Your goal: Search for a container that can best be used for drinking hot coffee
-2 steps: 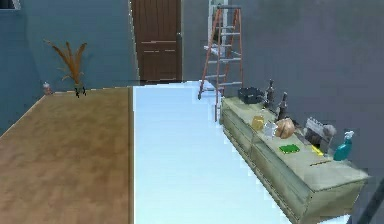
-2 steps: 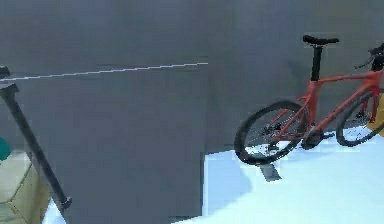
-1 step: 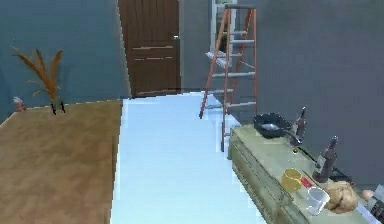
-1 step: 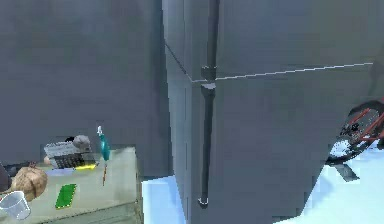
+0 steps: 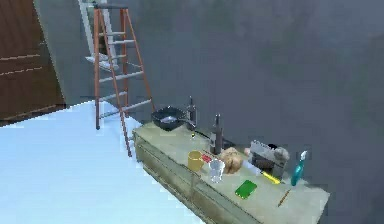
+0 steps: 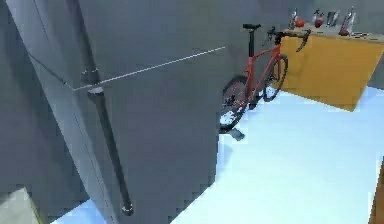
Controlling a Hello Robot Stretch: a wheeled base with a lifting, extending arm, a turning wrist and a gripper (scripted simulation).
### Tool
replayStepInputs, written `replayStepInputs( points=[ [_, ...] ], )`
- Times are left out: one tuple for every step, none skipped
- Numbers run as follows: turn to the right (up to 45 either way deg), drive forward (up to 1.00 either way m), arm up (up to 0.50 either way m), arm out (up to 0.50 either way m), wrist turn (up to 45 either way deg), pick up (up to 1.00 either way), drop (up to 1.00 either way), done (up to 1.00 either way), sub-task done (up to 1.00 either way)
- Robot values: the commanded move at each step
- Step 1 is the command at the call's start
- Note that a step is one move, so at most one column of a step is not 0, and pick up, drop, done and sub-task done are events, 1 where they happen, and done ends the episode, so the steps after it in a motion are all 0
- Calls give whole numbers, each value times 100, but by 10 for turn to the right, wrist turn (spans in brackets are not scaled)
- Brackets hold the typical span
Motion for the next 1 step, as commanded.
replayStepInputs(
  points=[
    [0,0,0,0,0,0,0,100,0]
  ],
)
